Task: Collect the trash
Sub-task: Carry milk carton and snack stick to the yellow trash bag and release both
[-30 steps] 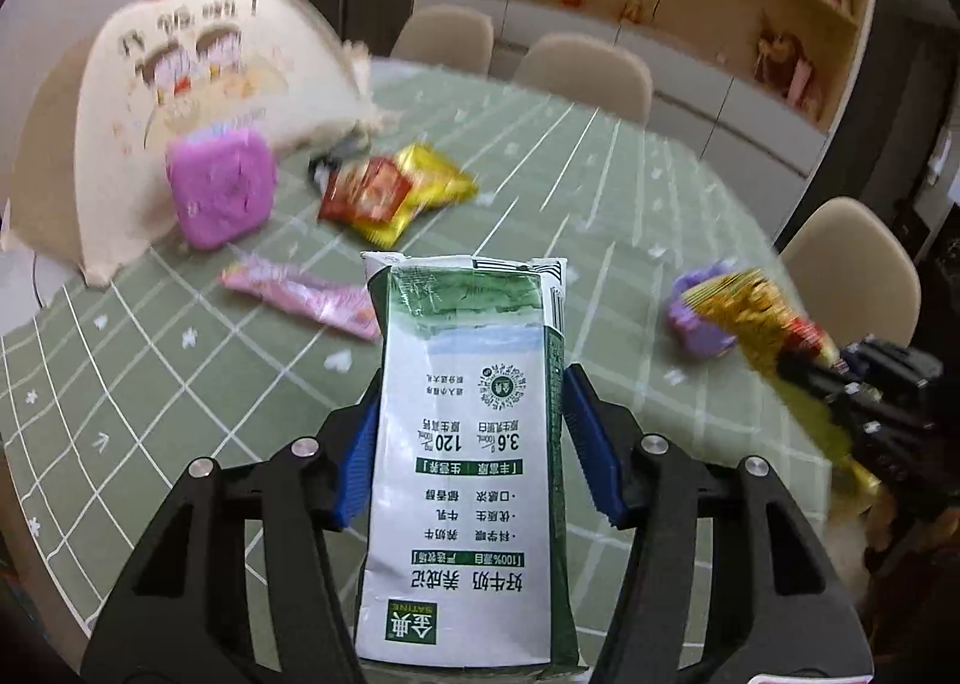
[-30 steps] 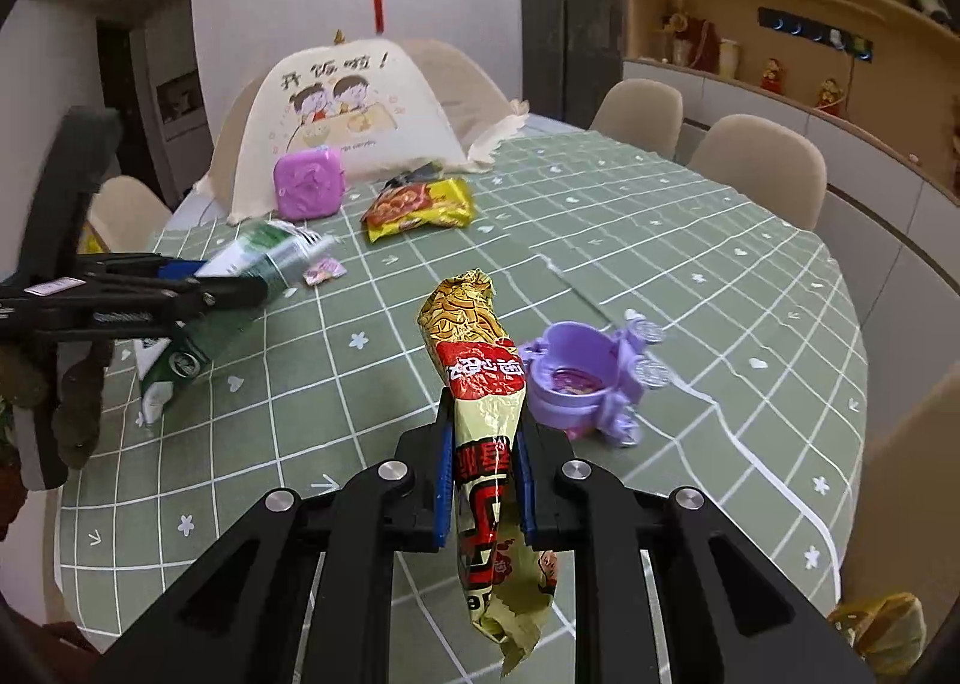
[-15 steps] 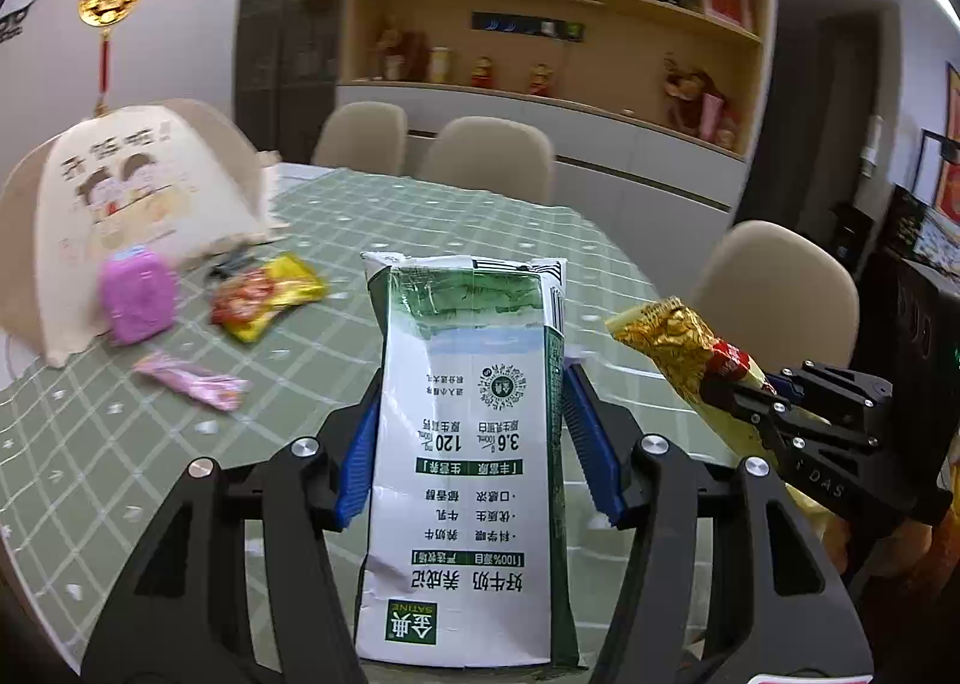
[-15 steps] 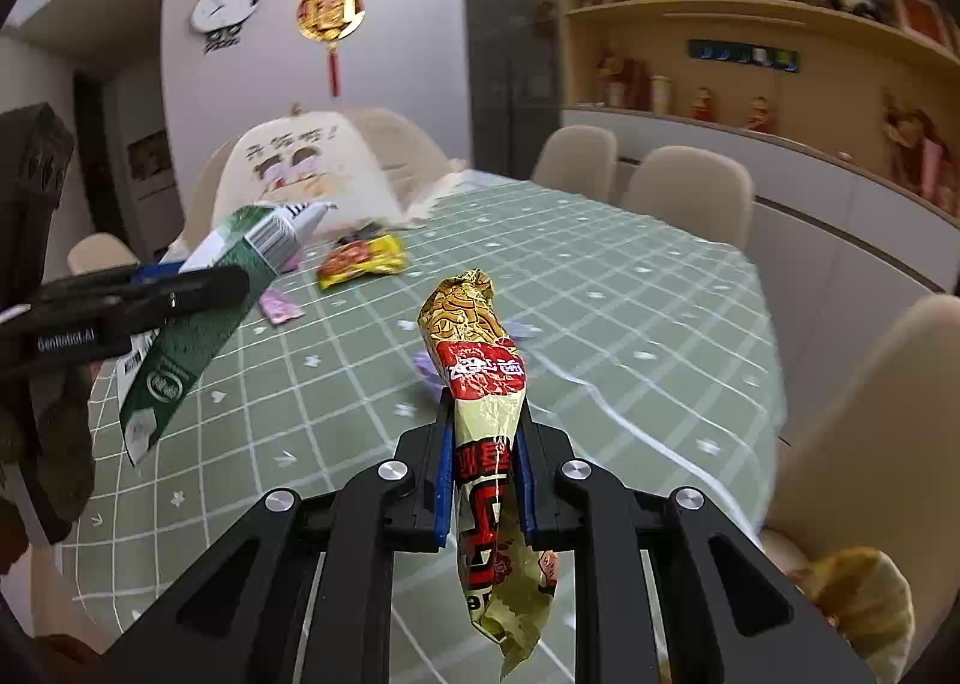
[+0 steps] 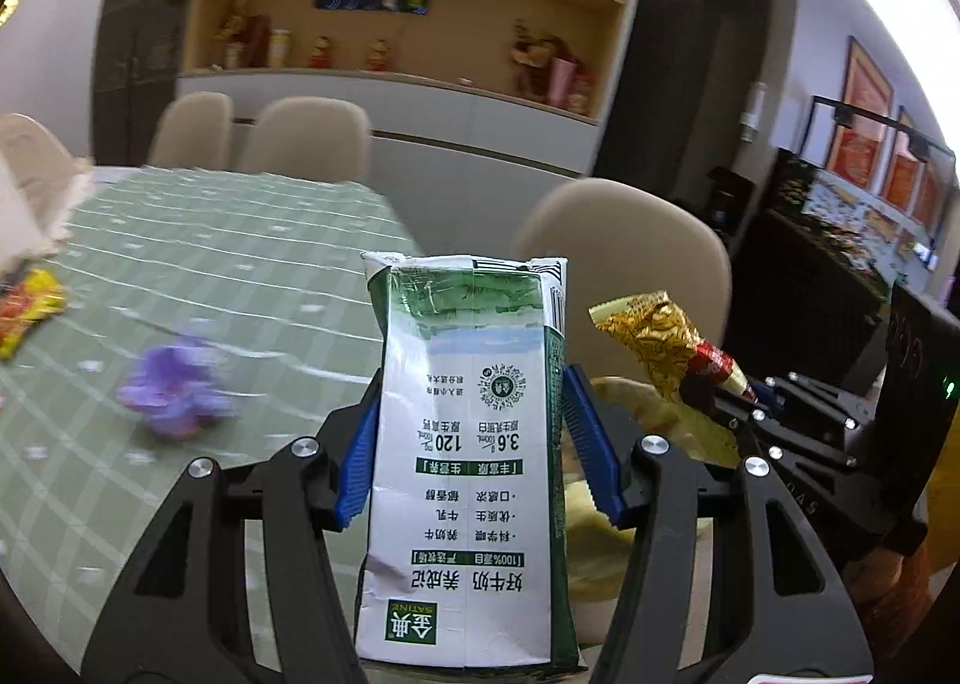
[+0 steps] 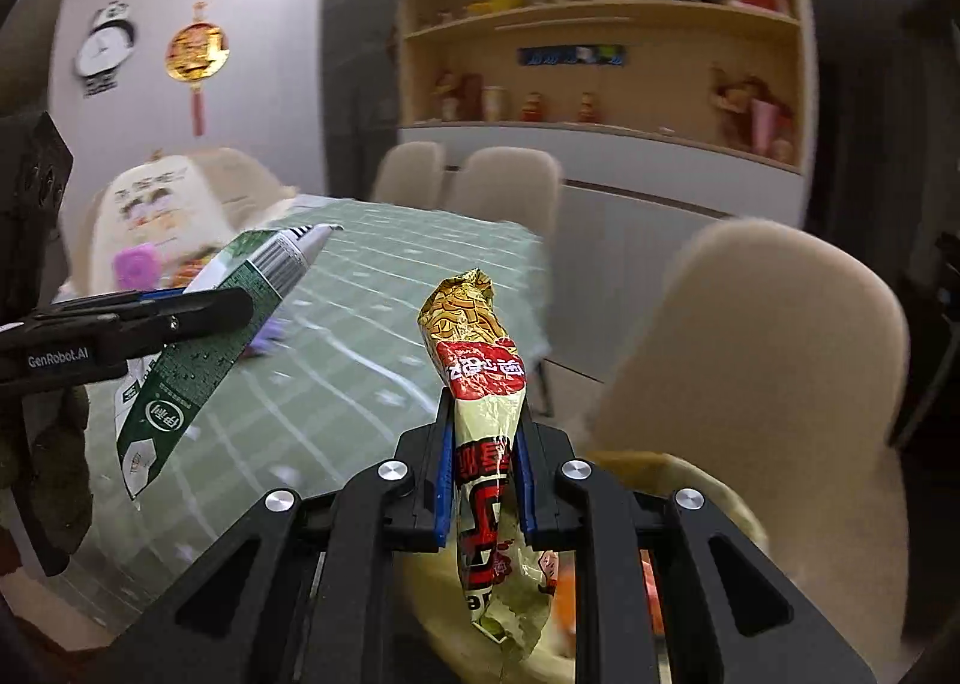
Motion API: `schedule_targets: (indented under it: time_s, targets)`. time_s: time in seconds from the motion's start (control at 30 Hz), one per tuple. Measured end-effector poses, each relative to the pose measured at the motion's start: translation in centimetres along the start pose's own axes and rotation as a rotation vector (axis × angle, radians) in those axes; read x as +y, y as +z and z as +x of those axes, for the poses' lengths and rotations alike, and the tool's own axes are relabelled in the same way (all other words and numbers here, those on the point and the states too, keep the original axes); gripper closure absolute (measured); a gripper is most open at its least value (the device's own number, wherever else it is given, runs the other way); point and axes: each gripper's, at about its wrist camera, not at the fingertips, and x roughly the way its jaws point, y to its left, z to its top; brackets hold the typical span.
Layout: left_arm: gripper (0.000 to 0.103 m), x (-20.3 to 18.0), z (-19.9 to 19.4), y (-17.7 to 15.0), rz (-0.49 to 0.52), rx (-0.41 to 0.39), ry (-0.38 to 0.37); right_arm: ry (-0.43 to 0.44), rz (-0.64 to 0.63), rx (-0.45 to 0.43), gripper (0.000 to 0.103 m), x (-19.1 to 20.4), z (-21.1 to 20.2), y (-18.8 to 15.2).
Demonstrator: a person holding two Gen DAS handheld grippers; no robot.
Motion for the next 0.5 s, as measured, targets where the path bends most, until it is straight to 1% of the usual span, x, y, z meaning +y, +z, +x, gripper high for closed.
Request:
schedule_targets:
  time_s: [0.13,0.27,0.5]
  targets:
    - [0.049,-2.9,4.3,-0.4,-0.015,0.052,-0.075,-0.064,0.055,0.027,0.086,-3.9,-0.1,-2.3]
    - [0.049,-5.3,8.4,-0.6,-0.013,0.092,-0.116,-0.121,0.089,0.050,0.086,-7.2,0.1,-4.2]
    - [0.049,-8.8,14.4,-1.3,-0.008,0.165,-0.183,-0.171,0.176,0.079,0.086,-11.9,0.7,-5.8]
